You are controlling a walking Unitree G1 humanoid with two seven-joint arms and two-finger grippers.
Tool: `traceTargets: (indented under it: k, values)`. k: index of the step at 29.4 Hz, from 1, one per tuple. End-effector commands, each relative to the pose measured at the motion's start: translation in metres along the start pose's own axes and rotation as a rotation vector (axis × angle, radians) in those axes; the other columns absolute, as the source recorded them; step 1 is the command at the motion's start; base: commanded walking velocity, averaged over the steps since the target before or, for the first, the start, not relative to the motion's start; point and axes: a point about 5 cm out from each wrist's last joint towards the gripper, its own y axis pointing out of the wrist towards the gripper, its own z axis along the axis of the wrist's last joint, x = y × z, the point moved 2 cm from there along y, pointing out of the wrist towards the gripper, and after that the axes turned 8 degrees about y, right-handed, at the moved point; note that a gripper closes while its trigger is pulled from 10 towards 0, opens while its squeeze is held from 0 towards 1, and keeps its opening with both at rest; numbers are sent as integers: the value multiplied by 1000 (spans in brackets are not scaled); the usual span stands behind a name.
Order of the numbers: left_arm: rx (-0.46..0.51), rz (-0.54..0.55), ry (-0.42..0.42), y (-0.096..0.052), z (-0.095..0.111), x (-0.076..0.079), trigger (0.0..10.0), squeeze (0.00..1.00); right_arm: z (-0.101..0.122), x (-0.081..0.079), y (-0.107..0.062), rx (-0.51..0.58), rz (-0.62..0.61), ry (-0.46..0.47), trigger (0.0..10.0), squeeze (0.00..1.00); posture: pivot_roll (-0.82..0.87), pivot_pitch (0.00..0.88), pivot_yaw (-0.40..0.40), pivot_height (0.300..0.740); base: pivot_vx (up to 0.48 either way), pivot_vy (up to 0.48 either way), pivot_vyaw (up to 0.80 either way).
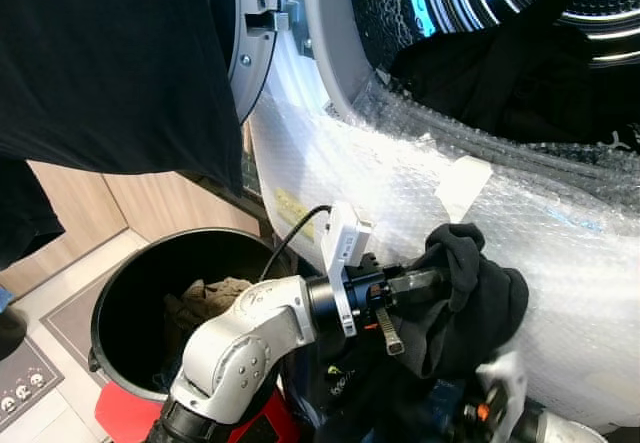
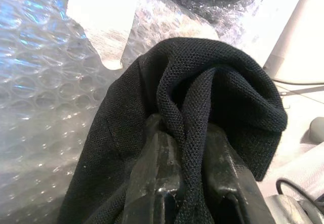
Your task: Clothes washing
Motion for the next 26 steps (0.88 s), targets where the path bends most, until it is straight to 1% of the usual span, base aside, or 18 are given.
traceTargets:
  k: [1, 3, 4, 6, 8, 10, 12, 14, 16, 17, 21, 24, 26]
  values:
    - [44, -36, 45, 6, 14, 5, 0, 0, -9, -1, -1, -55, 8, -9, 10000, 0, 42, 105, -25, 740, 0, 0, 0]
    - [47, -38, 46, 7, 14, 6, 0, 0, -12, 5, -3, -71, -39, -25, 10000, 0, 41, 110, -27, 740, 0, 0, 0]
    - [49, -37, 45, 7, 14, 6, 0, 0, -9, 13, -4, -41, -88, -27, 10000, 0, 38, 113, -31, 740, 0, 0, 0]
    - [42, -34, 49, 6, 13, 5, 0, 0, -4, 21, -5, 7, -142, -19, 10000, 0, 38, 113, -31, 740, 0, 0, 0]
    - [33, -32, 55, 5, 12, 4, 0, 0, -2, 24, -5, 23, -152, -11, 10000, 0, 40, 122, -32, 740, 0, 0, 0]
    - [31, -27, 58, 3, 13, 3, 0, 0, -3, 32, -9, 25, -210, -7, 10000, 0, 40, 122, -32, 740, 0, 0, 0]
    - [32, -30, 59, 0, 16, 3, 0, 0, -4, 41, -14, 29, -268, -6, 10000, 0, 45, 129, -30, 740, 0, 0, 0]
    - [24, -38, 60, -4, 16, 5, 0, 0, -5, 48, -23, 44, -300, 11, 10000, 0, 49, 130, -32, 740, 0, 0, 0]
    - [-1, -43, 50, -10, 12, 8, 0, 0, 0, 54, -35, 99, -336, 36, 10000, 0, 52, 130, -33, 740, 0, 0, 0]
    - [-1, -43, 50, -10, 12, 8, 0, 0, 0, 54, -35, 99, -336, 36, 10000, 0, 52, 130, -33, 740, 0, 0, 0]
    - [-48, -45, 23, -22, 1, 13, 0, 0, 7, 56, -47, 123, -341, 21, 10000, 0, 46, 132, -32, 740, 0, 0, 0]
    - [-102, -20, 12, -33, -11, 13, 0, 0, 12, 55, -54, 145, -312, 28, 10000, 0, 46, 128, -38, 740, 0, 0, 0]
    - [-115, -14, 12, -35, -13, 13, 0, 0, 12, 55, -55, 140, -305, 26, 10000, 0, 46, 128, -38, 740, 0, 0, 0]
